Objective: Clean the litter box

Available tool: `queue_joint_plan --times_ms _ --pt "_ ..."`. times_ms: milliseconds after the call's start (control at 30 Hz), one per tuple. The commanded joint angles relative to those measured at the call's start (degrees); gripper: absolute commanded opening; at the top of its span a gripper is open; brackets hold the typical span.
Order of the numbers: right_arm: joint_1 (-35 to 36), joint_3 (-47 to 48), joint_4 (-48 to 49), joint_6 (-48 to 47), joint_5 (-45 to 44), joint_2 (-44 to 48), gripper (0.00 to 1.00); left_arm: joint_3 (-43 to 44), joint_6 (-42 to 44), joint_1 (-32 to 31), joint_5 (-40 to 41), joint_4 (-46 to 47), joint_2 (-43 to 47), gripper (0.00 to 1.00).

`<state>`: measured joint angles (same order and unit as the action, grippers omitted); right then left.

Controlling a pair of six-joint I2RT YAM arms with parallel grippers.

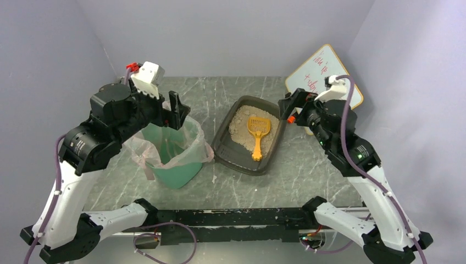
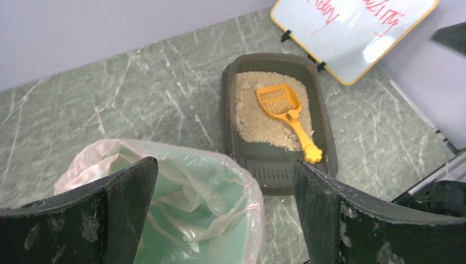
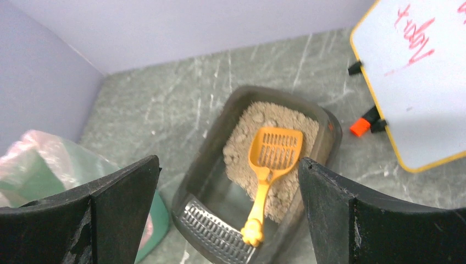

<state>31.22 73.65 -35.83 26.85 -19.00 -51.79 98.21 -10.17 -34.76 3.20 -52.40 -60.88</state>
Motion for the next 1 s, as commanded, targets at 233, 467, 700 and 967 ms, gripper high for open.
queue_joint_plan --times_ms 233,467,700,967 --pt "0.2 3.1 -3.8 -4.5 2.3 -0.3 1.00 -3.9 -9.3 -0.2 21.9 -15.8 3.0 0.96" --pt "0.2 0.9 -5.1 -4.8 -2.1 -3.0 1.00 -4.3 -17.0 -0.2 30.1 -25.1 6.4 0.96" --pt "0.2 -1.0 -4.2 -2.2 -0.2 -4.7 1.00 -6.1 -23.0 -0.2 29.0 -28.0 8.4 0.96" --pt "0.2 -3.5 -2.9 -0.6 2.7 -5.0 1.00 -13.9 -27.7 -0.1 27.2 -28.2 11.3 0.97"
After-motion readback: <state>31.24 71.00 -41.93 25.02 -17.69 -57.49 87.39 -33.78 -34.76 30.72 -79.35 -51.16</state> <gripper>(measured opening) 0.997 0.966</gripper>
